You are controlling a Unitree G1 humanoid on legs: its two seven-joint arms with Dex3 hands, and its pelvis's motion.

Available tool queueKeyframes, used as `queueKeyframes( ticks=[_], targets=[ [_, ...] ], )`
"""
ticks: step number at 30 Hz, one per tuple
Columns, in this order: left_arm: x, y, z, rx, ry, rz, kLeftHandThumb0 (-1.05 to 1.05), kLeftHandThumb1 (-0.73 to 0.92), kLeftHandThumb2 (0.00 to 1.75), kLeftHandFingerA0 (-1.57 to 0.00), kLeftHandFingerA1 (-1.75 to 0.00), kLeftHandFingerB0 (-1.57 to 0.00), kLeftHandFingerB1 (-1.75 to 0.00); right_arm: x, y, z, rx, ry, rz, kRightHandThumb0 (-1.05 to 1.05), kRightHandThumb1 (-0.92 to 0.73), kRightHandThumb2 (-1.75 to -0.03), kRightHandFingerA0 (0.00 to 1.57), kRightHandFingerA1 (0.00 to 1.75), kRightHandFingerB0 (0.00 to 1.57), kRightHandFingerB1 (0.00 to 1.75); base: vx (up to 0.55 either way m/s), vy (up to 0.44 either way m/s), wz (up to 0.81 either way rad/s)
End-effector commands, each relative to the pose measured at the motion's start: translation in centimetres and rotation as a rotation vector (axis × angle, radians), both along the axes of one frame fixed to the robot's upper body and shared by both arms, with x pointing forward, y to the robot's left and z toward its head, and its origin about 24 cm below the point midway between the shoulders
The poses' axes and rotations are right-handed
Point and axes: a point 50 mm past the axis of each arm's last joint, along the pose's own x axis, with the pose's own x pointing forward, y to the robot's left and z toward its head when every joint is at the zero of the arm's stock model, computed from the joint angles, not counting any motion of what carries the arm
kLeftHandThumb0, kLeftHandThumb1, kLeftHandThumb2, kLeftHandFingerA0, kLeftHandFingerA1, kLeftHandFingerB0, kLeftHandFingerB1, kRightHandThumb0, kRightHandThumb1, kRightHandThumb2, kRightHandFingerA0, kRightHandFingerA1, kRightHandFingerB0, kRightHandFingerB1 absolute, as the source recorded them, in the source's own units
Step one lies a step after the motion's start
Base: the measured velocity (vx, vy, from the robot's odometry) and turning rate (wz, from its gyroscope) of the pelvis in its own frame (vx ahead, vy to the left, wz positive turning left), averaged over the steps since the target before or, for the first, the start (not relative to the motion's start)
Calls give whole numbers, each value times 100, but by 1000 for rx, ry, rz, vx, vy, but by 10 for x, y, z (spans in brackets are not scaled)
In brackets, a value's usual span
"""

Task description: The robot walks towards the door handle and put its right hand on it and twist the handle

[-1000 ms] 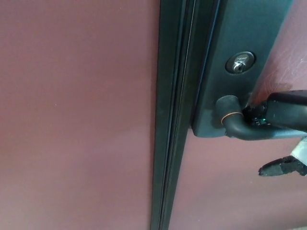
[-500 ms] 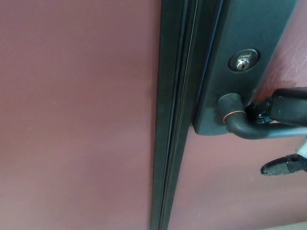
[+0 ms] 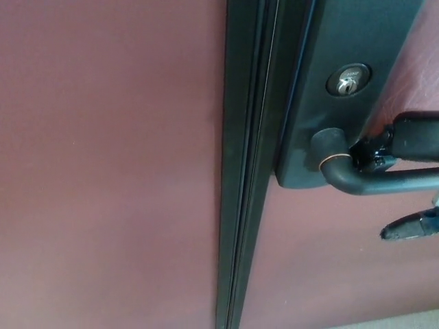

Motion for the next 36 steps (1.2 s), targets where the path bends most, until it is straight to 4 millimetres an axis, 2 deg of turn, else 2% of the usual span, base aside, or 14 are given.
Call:
queueKeyframes(
  ticks=[1, 2, 3, 4, 5, 7, 8, 12, 13, 19, 26, 32, 34, 36],
  targets=[
    [-7, 0, -1, -5, 31, -13, -29, 53, 54, -78, -67, -63, -62, -1, -5, 56, 70, -185, -25, -88, -53, -90, 0, 4, 0, 0, 0, 0, 0],
    [-6, 1, 0, -4, 25, -14, -29, 53, 54, -78, -67, -62, -62, 2, -11, 67, 154, -166, -43, -83, -49, -84, 6, 25, 0, 5, 0, 0, 0],
    [-6, 2, 0, -2, 23, -15, -29, 52, 54, -78, -67, -63, -62, 3, -14, 73, 214, -149, -52, -82, -49, -86, 6, 27, 0, 5, 0, 0, 0],
    [-7, 2, 0, -2, 23, -14, -29, 52, 54, -78, -67, -63, -62, 4, -15, 76, 233, -142, -55, -83, -62, -59, 5, 28, 0, 6, 0, 0, 0],
    [-7, 2, 0, -2, 23, -13, -29, 52, 54, -78, -67, -63, -62, 4, -15, 77, 237, -139, -56, -83, -62, -59, 5, 28, 0, 6, 0, 0, 0],
    [-7, 2, 0, -5, 24, -15, -29, 52, 54, -78, -67, -63, -62, 3, -18, 89, 252, -137, -61, -83, -62, -59, 5, 29, 0, 6, 0, 0, 0],
    [-8, 2, 0, -8, 26, -14, -28, 52, 54, -78, -67, -63, -62, 2, -19, 92, 256, -136, -64, -83, -49, -87, 4, 27, 0, 4, 0, 0, 0],
    [-8, 2, 0, -9, 27, -14, -28, 52, 54, -78, -67, -63, -62, 2, -20, 94, 257, -132, -65, -83, -49, -87, 4, 27, 0, 4, 0, 0, 0],
    [-9, 1, -1, -10, 25, -8, -27, 52, 54, -77, -67, -62, -62, -2, -25, 108, 279, -167, -68, -81, -49, -90, 1, 25, 0, 6, 0, 0, 0],
    [-8, 3, 1, -9, 20, -8, -27, 52, 54, -77, -67, -62, -62, -12, -36, 129, 345, -229, -70, -81, -49, -90, 0, 21, 0, 6, 0, 0, 0],
    [-10, 2, 0, -10, 23, -3, -27, 51, 54, -77, -67, -62, -62, -17, -41, 128, 366, -249, -78, -86, -52, -89, 0, 16, 0, 1, 0, 0, 0],
    [-8, 2, 0, -12, 21, -11, -27, 51, 54, -78, -67, -62, -62, -24, -46, 126, 345, -316, -104, -84, -51, -89, 0, 12, 0, 3, 0, 0, 0],
    [-8, 2, 0, -12, 20, -3, -27, 51, 54, -77, -67, -62, -62, -31, -42, 118, 302, -353, -99, -90, -55, -88, 0, 1, 6, 5, 0, 0, 0],
    [-9, 2, 0, -13, 19, 2, -27, 52, 55, -77, -67, -62, -62, -37, -38, 110, 248, -382, -96, -90, -55, -89, 0, 0, 7, 7, 0, 0, 0]
  ],
)
